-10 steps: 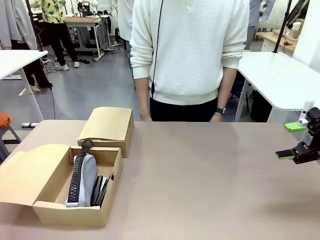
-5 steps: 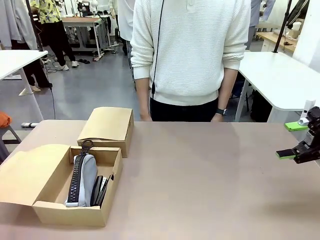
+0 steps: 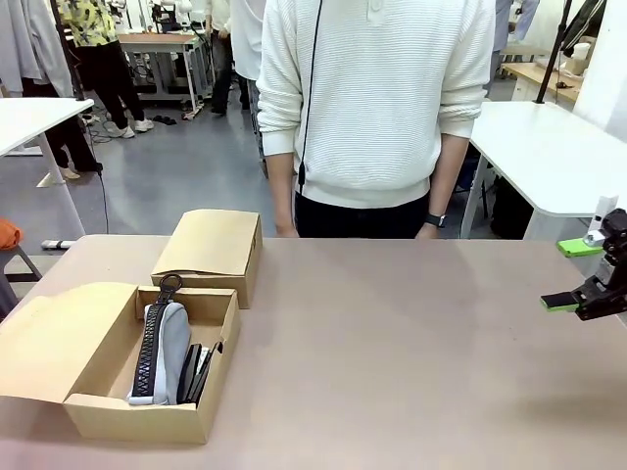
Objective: Place items inside the box.
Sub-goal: Close the lid of the Mailer Box closest to the robot.
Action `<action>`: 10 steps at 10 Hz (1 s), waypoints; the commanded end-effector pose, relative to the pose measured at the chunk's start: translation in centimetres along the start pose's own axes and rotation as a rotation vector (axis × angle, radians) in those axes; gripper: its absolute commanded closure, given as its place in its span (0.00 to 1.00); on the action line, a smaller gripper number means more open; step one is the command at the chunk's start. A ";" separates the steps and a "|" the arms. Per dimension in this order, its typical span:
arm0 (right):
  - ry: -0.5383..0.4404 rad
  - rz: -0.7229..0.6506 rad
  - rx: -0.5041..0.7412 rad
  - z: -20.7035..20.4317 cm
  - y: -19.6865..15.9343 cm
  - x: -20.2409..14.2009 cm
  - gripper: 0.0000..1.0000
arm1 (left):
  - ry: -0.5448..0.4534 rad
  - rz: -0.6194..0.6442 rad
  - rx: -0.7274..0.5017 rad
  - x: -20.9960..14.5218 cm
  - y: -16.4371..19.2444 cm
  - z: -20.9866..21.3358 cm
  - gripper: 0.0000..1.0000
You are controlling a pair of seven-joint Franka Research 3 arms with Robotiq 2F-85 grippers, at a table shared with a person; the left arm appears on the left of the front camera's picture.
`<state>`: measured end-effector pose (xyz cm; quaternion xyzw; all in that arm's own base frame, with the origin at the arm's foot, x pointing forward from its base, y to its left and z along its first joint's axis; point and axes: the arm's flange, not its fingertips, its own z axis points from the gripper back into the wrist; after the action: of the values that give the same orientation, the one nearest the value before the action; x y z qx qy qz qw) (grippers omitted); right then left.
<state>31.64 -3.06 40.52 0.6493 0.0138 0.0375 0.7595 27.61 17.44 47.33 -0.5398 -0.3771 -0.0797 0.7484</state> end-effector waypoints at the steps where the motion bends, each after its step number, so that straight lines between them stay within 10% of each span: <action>1: -0.012 -0.022 0.003 0.1 0.5 0.1 0.00 | 0.100 -0.727 -0.234 -2.3 -1.1 -2.3 0.00; 5: -0.012 -0.022 0.003 0.1 0.5 0.1 0.00 | 0.166 -1.570 -0.280 -3.1 2.0 -1.3 0.00; 7: -0.012 -0.022 0.003 0.1 0.5 0.1 0.00 | 0.201 -1.757 -0.293 -2.9 3.0 -0.2 0.00; 8: -0.012 -0.022 0.003 0.1 0.5 0.1 0.00 | 0.154 -1.777 -0.167 -1.5 2.7 -0.2 0.00; 9: -0.012 -0.022 0.003 0.1 0.5 0.1 0.00 | 0.479 -1.043 -0.209 -3.2 1.6 -1.4 0.00; 10: -0.012 -0.022 0.003 0.1 0.5 0.1 0.00 | 0.479 -1.043 -0.209 -3.2 1.6 -1.4 0.00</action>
<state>31.64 -3.07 40.53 0.6492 0.0137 0.0373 0.7596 27.25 16.86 43.85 -0.2827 -0.4224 -0.6281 0.5892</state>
